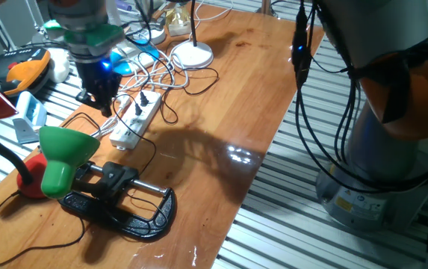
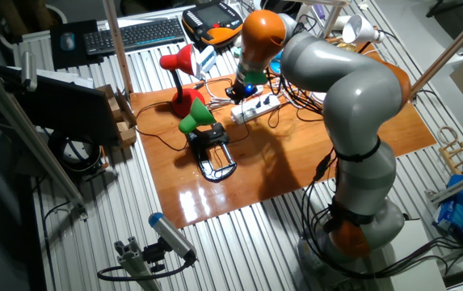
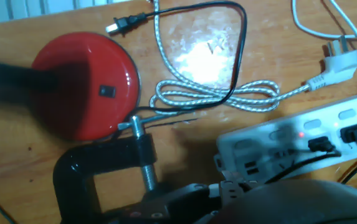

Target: Plug in the power cord of the desk lamp, turn on the socket, and light up the desk lamp

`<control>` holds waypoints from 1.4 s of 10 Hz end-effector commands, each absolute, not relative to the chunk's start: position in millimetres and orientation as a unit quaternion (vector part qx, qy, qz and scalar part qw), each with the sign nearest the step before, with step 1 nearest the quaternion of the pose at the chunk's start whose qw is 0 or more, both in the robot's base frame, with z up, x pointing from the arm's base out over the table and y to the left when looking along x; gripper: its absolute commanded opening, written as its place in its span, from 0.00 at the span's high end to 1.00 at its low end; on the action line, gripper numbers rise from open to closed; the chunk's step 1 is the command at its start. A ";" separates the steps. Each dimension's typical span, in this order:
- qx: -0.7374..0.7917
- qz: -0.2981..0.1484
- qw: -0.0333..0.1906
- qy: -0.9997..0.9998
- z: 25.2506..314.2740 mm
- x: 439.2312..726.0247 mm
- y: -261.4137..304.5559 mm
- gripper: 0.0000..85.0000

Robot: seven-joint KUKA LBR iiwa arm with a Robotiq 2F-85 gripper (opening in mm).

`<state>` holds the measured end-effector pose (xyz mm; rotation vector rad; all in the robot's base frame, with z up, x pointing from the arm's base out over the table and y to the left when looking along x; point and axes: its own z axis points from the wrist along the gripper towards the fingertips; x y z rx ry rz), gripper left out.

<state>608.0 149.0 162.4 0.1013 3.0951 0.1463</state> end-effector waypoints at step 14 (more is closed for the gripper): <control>0.042 0.018 0.035 0.998 157.9 602.9 146.7 1.00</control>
